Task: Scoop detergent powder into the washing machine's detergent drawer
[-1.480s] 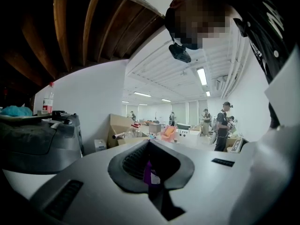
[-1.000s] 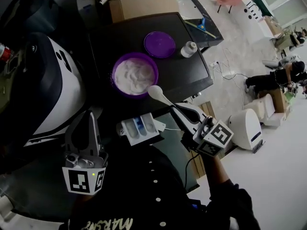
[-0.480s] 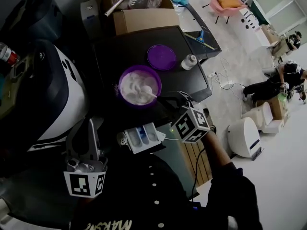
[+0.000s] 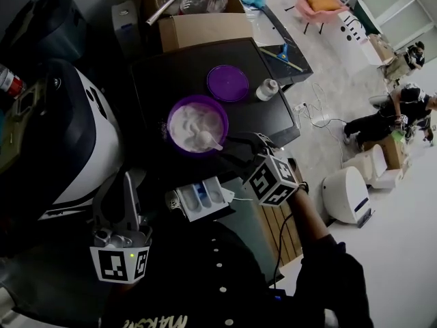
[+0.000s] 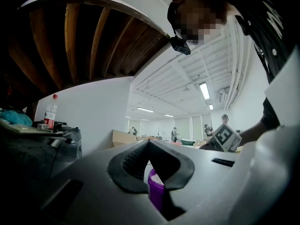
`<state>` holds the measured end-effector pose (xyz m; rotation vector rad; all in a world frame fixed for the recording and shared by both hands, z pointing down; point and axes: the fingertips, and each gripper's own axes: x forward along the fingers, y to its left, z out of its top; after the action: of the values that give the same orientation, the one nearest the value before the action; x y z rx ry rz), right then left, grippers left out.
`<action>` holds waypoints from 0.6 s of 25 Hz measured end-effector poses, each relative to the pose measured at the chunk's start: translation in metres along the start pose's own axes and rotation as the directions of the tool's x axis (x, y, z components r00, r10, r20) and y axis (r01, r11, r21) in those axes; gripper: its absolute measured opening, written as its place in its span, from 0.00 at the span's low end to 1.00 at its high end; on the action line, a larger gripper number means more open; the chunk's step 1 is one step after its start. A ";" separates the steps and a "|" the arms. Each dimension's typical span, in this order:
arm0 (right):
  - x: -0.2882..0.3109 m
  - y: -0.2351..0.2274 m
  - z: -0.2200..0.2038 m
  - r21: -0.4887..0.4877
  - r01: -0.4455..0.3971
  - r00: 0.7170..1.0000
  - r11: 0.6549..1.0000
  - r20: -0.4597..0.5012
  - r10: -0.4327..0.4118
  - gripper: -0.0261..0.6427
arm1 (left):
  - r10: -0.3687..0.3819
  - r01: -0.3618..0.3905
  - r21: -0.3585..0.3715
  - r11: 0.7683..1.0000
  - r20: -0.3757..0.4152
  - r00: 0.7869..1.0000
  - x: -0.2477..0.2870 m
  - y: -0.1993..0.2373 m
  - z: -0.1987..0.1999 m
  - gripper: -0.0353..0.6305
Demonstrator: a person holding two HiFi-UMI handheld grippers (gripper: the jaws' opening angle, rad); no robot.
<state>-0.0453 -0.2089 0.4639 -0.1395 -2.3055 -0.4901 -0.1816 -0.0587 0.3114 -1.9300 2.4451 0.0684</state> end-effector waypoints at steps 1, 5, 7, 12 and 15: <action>-0.003 0.000 0.001 0.019 0.004 1.000 1.000 0.013 -0.004 0.33 | -0.004 0.004 0.000 1.000 0.001 1.000 0.001 -0.001 0.000 0.08; -0.038 -0.017 0.016 0.236 0.057 0.976 0.970 0.190 -0.104 0.20 | -0.018 0.018 -0.001 1.000 0.003 1.000 0.003 -0.006 0.004 0.08; -0.071 -0.037 0.023 0.425 0.104 0.913 0.899 0.318 -0.256 0.10 | -0.025 0.025 0.000 1.000 0.010 1.000 0.005 -0.007 0.009 0.08; -0.153 -0.060 0.020 0.718 0.155 0.720 0.678 0.389 -0.575 0.09 | -0.053 0.052 0.015 0.999 0.045 0.998 0.017 -0.011 0.022 0.08; -0.197 -0.063 0.015 0.773 0.226 0.617 0.593 0.357 -0.701 0.09 | -0.057 0.055 0.028 0.998 0.067 0.996 0.024 -0.011 0.037 0.08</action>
<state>0.0678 -0.2518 0.2960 0.8861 -3.0536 0.2312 -0.1770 -0.0828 0.2736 -1.9500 2.3364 0.0988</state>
